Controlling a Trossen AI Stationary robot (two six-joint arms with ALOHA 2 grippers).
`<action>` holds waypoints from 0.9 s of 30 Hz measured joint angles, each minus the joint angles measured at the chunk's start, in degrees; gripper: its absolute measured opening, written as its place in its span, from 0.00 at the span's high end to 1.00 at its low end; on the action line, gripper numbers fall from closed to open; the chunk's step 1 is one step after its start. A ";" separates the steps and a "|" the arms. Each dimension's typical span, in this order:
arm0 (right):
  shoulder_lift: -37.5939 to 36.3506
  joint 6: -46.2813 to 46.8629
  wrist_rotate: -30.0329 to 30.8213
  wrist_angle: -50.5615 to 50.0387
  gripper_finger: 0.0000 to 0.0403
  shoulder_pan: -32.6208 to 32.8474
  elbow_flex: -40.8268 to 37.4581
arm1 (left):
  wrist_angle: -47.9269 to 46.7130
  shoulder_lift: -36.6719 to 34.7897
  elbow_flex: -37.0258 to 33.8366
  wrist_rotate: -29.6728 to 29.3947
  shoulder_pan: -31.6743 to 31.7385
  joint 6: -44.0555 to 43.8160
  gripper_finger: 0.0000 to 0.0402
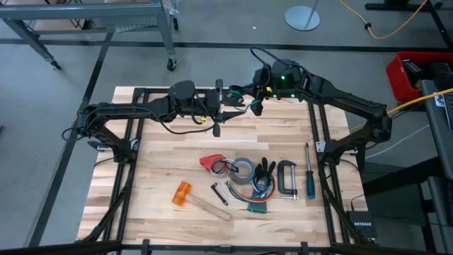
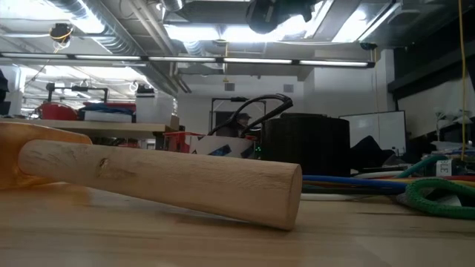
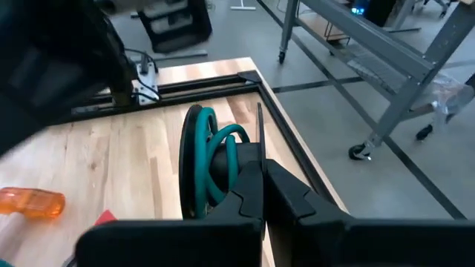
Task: Coil cords
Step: Coil the green cable wire on the black spool
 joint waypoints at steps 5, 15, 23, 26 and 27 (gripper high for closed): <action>0.00 0.00 -1.18 0.61 1.00 0.00 0.00 | -0.09 0.00 0.00 -0.05 0.26 -0.75 0.76; 1.62 -0.65 -1.20 5.92 1.00 1.22 0.00 | -0.18 0.00 0.00 -0.03 0.19 -0.97 0.76; 1.62 -0.66 -1.18 5.91 1.00 1.09 0.00 | -0.20 0.00 0.00 -1.11 0.21 -1.35 0.83; 1.62 -0.66 -1.18 5.91 1.00 1.09 0.00 | -0.09 0.00 0.00 -2.06 0.21 -0.50 0.93; 1.62 -0.66 -1.18 5.91 1.00 1.11 0.00 | -0.09 0.00 0.00 -2.08 0.21 -0.19 0.96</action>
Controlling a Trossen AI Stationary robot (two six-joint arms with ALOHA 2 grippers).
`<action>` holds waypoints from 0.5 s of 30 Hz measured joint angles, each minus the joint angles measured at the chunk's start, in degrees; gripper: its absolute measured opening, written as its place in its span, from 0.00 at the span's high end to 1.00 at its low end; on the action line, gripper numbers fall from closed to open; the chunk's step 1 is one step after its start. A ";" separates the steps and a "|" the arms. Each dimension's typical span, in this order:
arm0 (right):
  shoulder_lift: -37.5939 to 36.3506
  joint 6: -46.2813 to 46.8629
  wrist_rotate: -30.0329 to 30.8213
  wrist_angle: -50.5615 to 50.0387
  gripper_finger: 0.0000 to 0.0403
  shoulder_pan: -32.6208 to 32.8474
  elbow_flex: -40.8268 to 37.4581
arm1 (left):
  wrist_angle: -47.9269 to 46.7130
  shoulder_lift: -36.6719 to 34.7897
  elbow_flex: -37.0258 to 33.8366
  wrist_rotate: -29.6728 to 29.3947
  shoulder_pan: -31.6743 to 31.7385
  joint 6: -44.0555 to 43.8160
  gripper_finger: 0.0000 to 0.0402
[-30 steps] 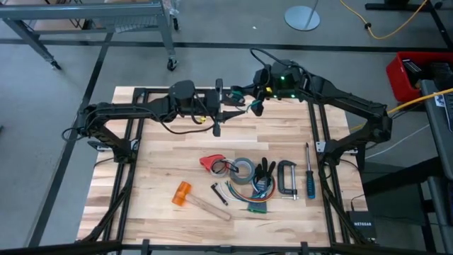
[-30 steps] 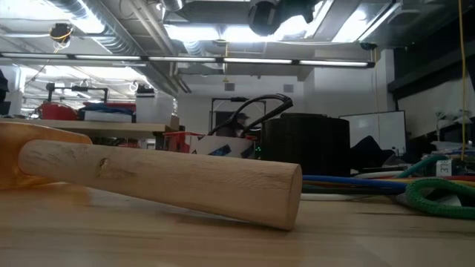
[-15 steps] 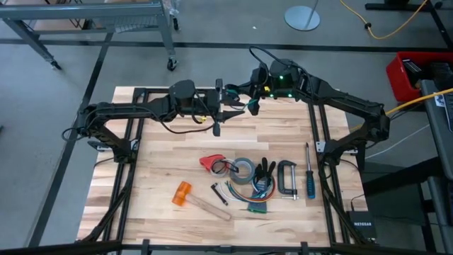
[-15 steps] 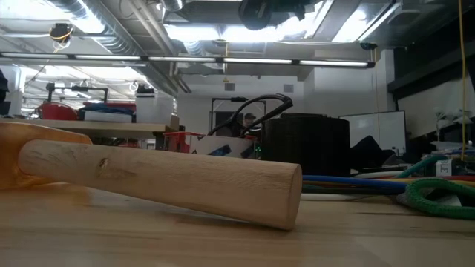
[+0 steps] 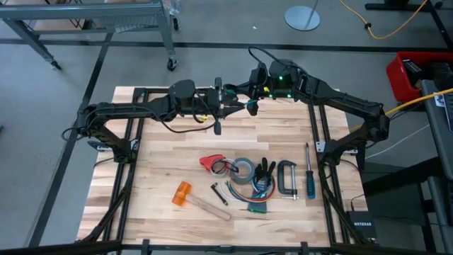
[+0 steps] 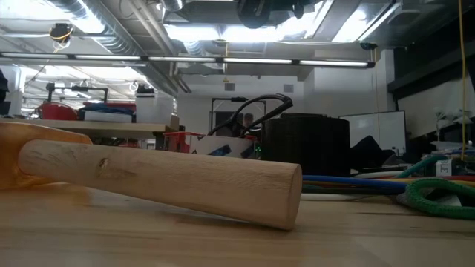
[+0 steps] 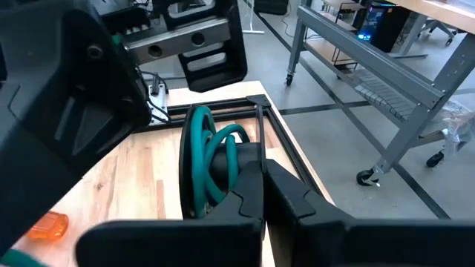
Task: Coil cords
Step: Coil the green cable wire on the black spool
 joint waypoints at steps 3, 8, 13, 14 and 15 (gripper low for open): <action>0.00 0.00 0.00 -0.02 1.00 0.00 0.00 | 0.11 0.00 0.00 -0.18 0.00 0.99 0.98; 0.84 0.07 -0.67 -0.12 1.00 0.43 -0.02 | 0.61 0.00 0.00 -3.21 0.00 0.93 0.99; 1.14 0.18 -2.36 0.12 1.00 0.48 -0.07 | 1.38 0.02 0.00 -4.69 0.04 0.86 0.99; 1.19 0.30 -2.89 -0.04 1.00 0.48 -0.07 | 1.69 0.02 0.00 -5.12 0.04 0.88 0.99; 1.23 0.52 -3.04 -0.30 1.00 0.48 -0.07 | 1.93 0.02 0.00 -5.68 0.07 0.99 0.99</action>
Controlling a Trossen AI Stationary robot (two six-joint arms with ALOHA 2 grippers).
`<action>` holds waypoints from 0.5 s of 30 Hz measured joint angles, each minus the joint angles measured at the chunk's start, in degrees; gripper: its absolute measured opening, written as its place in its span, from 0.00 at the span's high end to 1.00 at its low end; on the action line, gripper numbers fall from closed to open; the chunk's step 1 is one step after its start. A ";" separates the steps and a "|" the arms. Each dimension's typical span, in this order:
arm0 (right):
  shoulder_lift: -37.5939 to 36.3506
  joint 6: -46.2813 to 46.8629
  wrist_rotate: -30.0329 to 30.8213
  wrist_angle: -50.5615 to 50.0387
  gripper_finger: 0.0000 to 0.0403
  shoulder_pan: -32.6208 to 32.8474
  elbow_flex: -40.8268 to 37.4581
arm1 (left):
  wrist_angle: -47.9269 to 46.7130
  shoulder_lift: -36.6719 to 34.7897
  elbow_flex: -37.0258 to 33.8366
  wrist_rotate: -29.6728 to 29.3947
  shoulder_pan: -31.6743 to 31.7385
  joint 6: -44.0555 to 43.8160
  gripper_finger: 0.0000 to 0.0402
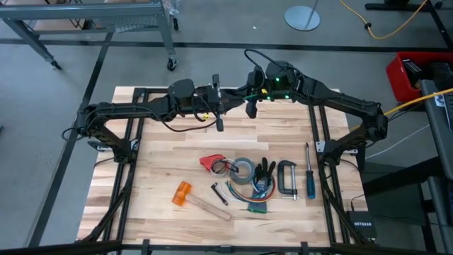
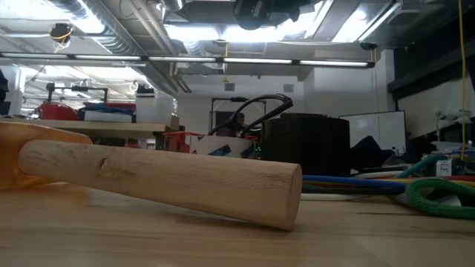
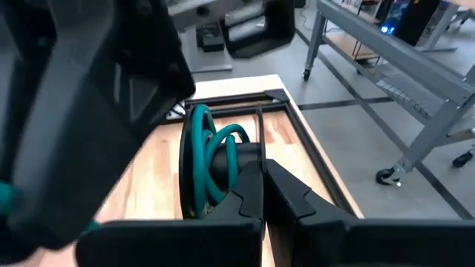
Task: Coil cords
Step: Coil the green cable wire on the black spool
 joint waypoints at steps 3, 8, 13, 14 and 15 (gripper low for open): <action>0.06 0.06 -0.02 -1.26 1.00 0.00 0.00 | 0.29 0.00 0.00 -1.38 0.21 0.18 0.99; 0.06 0.13 0.00 -4.56 1.00 0.00 0.00 | 0.30 0.00 0.00 -2.98 1.14 0.21 0.99; 0.04 0.13 0.02 -7.36 1.00 0.00 0.00 | -1.36 -0.72 -0.01 -4.41 2.30 0.01 1.00; 0.04 0.13 0.04 -7.75 1.00 -0.01 0.00 | -2.34 -1.17 -0.02 -4.70 2.57 -0.16 1.00; 0.04 0.13 0.04 -8.05 1.00 -0.06 0.00 | -2.82 -1.45 -0.02 -5.03 2.62 -0.27 1.00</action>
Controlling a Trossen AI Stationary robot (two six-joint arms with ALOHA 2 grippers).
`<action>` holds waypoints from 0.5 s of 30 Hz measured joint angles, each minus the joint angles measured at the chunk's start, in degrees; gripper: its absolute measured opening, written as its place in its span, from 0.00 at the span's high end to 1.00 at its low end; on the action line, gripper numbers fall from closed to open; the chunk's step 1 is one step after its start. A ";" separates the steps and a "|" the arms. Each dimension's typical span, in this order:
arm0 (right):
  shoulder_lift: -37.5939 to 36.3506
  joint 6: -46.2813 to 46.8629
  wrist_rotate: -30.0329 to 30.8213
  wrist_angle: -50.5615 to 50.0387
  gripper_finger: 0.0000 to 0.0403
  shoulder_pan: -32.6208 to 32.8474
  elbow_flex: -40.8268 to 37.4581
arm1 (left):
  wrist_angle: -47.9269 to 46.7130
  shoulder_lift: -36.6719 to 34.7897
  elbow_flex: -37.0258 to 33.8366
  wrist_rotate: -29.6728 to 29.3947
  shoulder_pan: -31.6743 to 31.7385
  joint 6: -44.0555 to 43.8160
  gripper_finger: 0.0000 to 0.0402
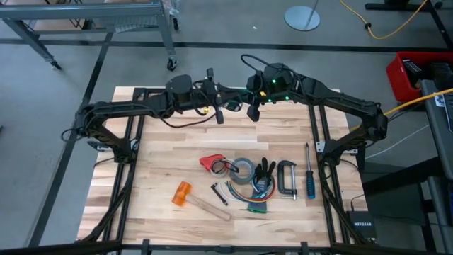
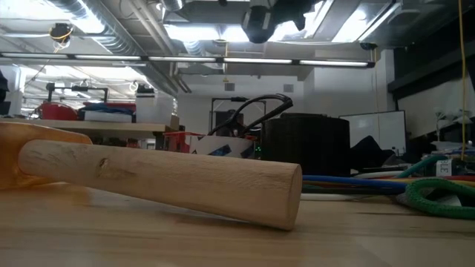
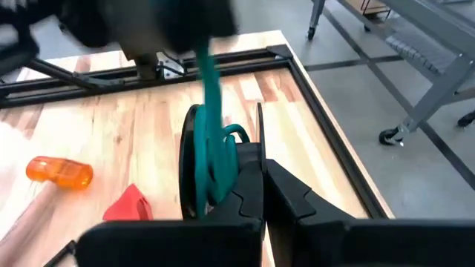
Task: Coil cords
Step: Coil the green cable wire on the black spool
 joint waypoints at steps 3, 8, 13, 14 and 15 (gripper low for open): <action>-0.14 -0.22 0.01 -0.72 1.00 -0.09 0.00 | -2.24 -1.38 0.00 -0.89 0.46 -0.07 1.00; -1.00 -0.66 0.48 -0.83 1.00 -0.09 0.00 | -9.02 -3.39 0.01 -5.32 0.71 -0.38 1.00; -2.26 -0.74 1.53 -0.55 1.00 -0.09 0.00 | -15.20 -4.64 0.00 -6.69 0.93 -2.45 1.00; -2.50 -0.74 1.57 -0.51 1.00 -0.09 0.00 | -15.84 -4.77 0.02 -6.76 0.97 -2.93 1.00; -2.78 -0.74 1.53 -0.53 1.00 -0.09 0.00 | -17.14 -4.83 0.02 -6.86 1.08 -3.72 1.00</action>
